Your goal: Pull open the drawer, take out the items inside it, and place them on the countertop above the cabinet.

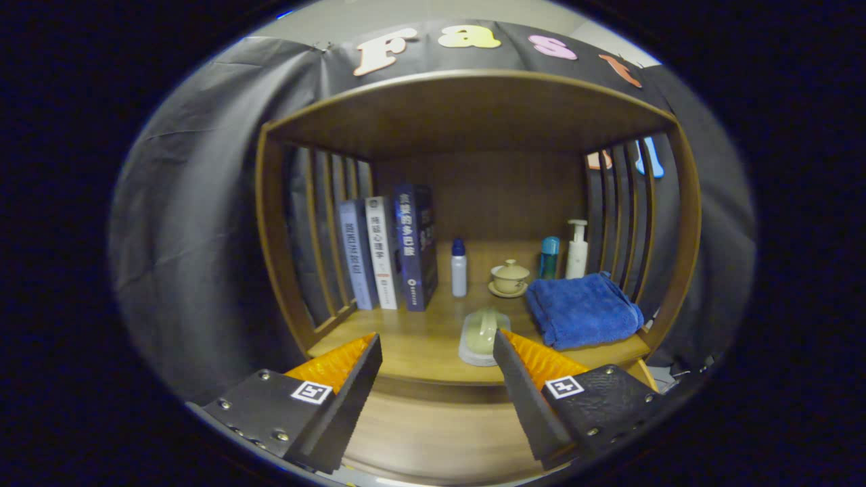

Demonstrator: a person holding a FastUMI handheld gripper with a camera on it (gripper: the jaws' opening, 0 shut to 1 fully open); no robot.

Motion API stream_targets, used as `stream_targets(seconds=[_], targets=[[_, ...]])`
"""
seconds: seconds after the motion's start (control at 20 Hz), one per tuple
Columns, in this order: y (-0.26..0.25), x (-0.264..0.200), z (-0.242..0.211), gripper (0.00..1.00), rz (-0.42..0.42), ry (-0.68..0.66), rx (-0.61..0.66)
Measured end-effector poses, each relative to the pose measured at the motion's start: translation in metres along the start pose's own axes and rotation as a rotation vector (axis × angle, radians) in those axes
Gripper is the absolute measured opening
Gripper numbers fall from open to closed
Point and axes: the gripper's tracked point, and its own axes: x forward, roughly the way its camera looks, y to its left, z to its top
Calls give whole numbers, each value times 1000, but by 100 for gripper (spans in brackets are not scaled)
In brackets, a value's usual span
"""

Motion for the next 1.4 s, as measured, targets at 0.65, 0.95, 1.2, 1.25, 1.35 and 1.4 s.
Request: stream_targets(seconds=[0.65, 0.95, 1.2, 1.25, 1.35, 1.4], targets=[[7, -155, -15, 99, -44, -179, -12], [-22, -186, -73, 98, -106, -212, -22], [-43, -167, -149, 99, -127, -97, 26], [-44, -164, -164, 99, -122, -73, 39], [-49, -157, -190, 99, -129, -33, 53], [-51, -154, -198, 99, -127, -16, 69]])
